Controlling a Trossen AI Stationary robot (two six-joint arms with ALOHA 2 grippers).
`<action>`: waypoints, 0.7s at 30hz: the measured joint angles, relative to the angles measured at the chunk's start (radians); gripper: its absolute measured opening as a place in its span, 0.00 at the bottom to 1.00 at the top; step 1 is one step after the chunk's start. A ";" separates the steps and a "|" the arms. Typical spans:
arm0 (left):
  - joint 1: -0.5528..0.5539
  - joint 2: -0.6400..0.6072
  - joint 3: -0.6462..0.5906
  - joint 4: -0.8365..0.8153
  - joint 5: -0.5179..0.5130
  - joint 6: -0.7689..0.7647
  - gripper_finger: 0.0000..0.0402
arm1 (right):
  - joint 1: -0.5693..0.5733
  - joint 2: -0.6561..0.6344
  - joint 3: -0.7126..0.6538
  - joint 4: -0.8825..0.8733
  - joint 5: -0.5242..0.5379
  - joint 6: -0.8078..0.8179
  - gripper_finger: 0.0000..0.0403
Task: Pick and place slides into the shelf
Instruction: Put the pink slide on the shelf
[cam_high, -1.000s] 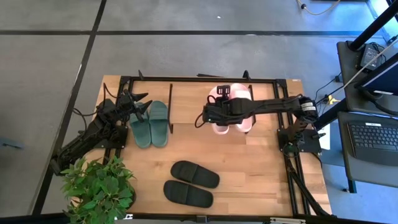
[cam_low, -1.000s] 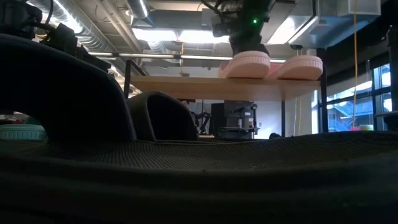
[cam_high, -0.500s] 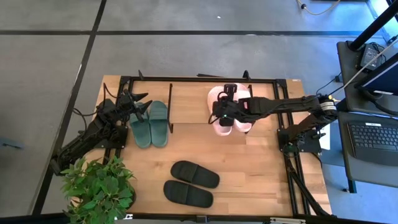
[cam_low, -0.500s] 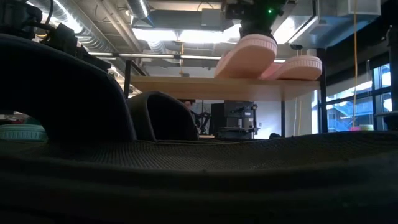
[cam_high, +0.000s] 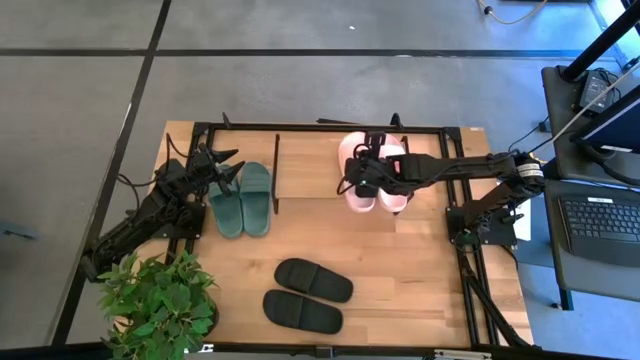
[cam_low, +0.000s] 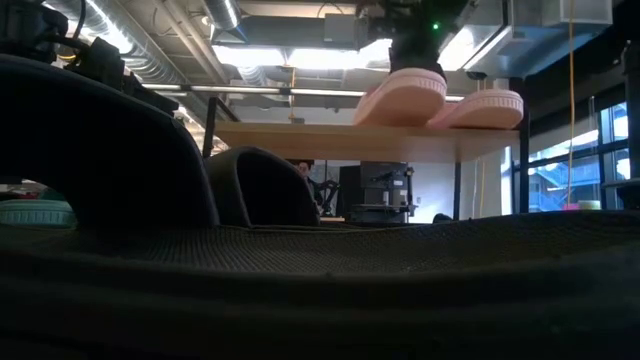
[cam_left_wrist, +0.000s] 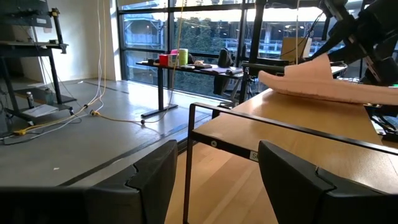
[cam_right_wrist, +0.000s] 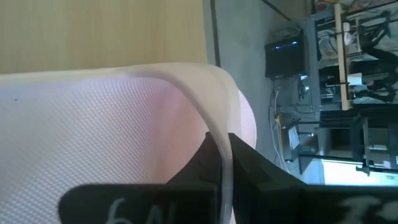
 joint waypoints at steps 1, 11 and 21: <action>0.000 0.000 0.000 0.000 0.000 0.000 0.54 | 0.000 0.000 0.000 -0.008 0.000 0.000 0.03; 0.000 0.000 0.000 0.000 0.000 0.000 0.54 | 0.000 0.000 0.001 -0.060 -0.007 0.035 0.03; 0.000 0.000 0.000 0.000 0.000 0.000 0.54 | 0.000 0.000 0.001 -0.060 -0.007 0.054 0.10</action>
